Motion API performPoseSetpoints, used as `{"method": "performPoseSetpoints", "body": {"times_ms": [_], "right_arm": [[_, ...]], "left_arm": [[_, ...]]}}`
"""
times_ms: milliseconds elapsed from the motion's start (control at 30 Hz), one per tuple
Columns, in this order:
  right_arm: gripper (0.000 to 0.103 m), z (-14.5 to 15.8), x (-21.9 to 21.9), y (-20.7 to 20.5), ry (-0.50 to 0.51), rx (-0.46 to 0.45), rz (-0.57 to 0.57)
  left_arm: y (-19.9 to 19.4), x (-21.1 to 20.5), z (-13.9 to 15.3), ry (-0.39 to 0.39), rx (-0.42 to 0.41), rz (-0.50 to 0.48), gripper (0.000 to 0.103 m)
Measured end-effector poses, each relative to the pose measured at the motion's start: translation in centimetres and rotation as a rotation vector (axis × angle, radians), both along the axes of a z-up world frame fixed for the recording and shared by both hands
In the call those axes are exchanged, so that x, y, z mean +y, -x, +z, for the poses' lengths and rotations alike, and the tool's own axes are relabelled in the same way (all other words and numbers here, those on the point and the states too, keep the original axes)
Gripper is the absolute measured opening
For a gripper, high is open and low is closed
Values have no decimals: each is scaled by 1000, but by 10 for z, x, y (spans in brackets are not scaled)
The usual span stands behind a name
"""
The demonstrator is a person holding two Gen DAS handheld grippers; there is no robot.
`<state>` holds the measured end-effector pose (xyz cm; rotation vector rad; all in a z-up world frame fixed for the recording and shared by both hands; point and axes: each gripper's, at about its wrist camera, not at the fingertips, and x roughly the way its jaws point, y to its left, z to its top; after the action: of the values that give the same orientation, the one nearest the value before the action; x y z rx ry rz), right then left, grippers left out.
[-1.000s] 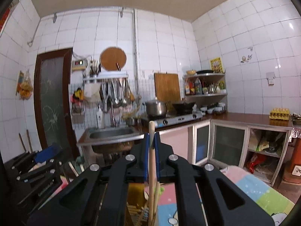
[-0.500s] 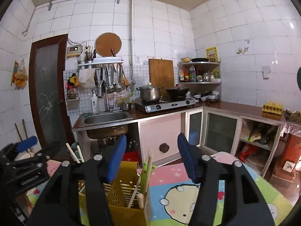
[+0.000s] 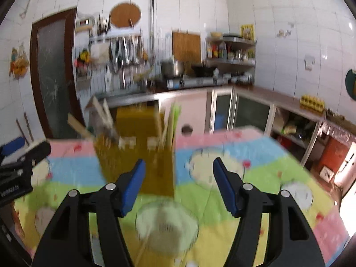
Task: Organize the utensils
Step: 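Move both tools down to the quilt while the right tool closes on a wooden chopstick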
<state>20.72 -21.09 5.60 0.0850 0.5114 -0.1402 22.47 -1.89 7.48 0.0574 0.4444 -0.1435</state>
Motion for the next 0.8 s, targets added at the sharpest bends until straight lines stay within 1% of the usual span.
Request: {"method": "performPoseSetpoints", "body": {"times_ms": [67,133,233,333,433,467,500,633,700,733,800], "right_arm": [[62,-20,2,5,-18,50,0],[62,-42,4,11,-31,100,-5],[62,-63,2,11,-50,148,-11],[62,-81,0,1,-93,220,-10],[61,-92,5,-8,-86,263,0],[59,-96,7,-11,-86,273,5],[54,-98,9,-14,-89,285,9],[45,-102,19,-21,-104,316,25],[39,-105,26,-25,-110,337,47],[37,-105,30,-26,-106,345,54],[30,-109,40,-29,-65,376,62]], "left_arm": [[4,5,-18,-7,47,1,98],[4,12,-38,16,122,0,98],[4,16,-61,26,194,0,98],[5,16,-76,26,217,4,98],[3,17,-87,22,238,8,98],[2,18,-90,22,245,12,98],[2,17,-94,23,250,14,98],[-1,16,-107,4,280,9,98],[-1,12,-107,-7,284,6,98],[-1,11,-108,-10,285,4,98],[-1,10,-108,-9,286,1,98]]}}
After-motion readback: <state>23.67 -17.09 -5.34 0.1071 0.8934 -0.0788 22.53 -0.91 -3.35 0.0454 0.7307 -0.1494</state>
